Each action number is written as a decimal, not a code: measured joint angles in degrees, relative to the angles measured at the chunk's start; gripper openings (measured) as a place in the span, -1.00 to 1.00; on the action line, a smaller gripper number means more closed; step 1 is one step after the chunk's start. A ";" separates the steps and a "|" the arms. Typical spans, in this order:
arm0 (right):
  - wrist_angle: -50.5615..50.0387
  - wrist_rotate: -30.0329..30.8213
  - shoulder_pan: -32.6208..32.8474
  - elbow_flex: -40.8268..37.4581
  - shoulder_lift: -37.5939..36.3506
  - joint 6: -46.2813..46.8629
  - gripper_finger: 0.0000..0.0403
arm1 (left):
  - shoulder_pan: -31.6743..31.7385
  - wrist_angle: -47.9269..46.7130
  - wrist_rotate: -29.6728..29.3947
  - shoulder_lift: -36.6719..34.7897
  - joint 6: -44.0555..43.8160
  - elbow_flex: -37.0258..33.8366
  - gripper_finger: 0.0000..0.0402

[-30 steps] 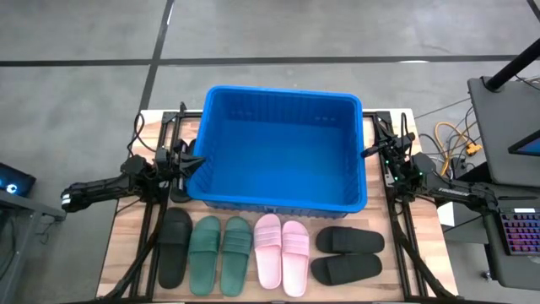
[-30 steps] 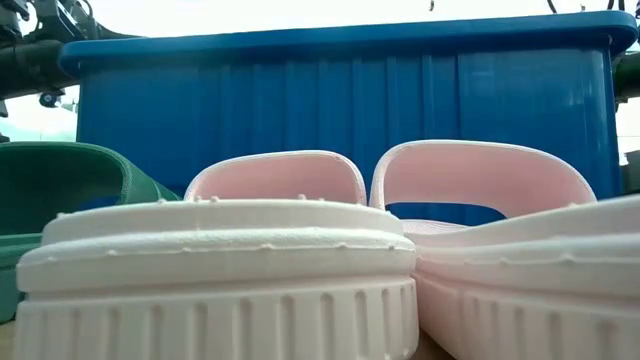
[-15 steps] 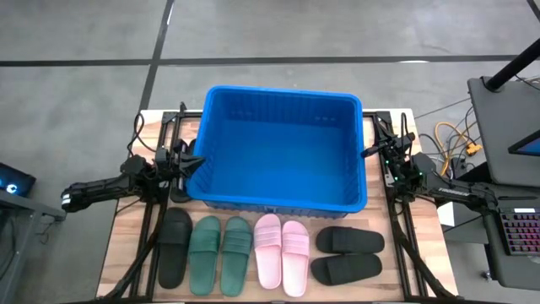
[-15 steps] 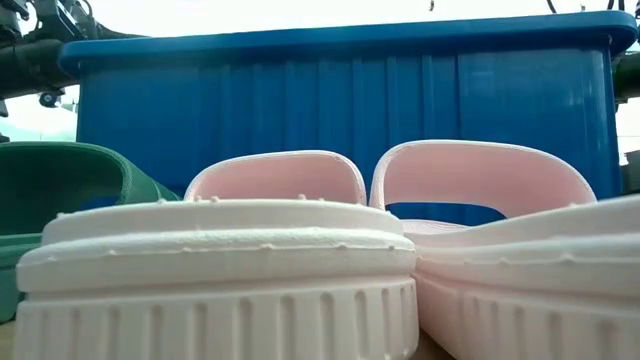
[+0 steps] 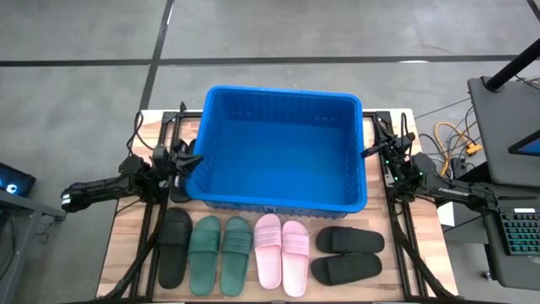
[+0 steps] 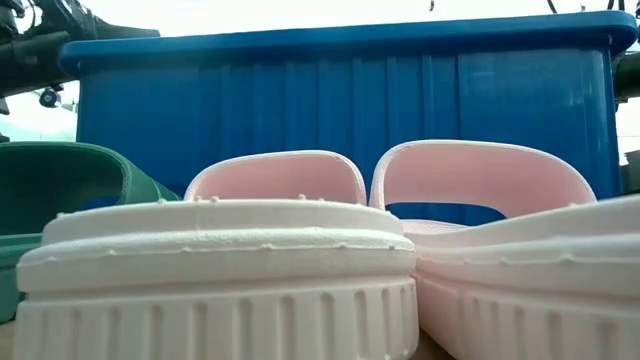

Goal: Pick and place slides into bin
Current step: Put the black slipper into the blue bin

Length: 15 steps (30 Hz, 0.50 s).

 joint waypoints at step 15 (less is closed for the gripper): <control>4.29 -11.65 -0.02 -0.02 -0.02 27.45 -0.96 | 0.02 0.84 -3.98 0.02 -11.44 0.00 -1.00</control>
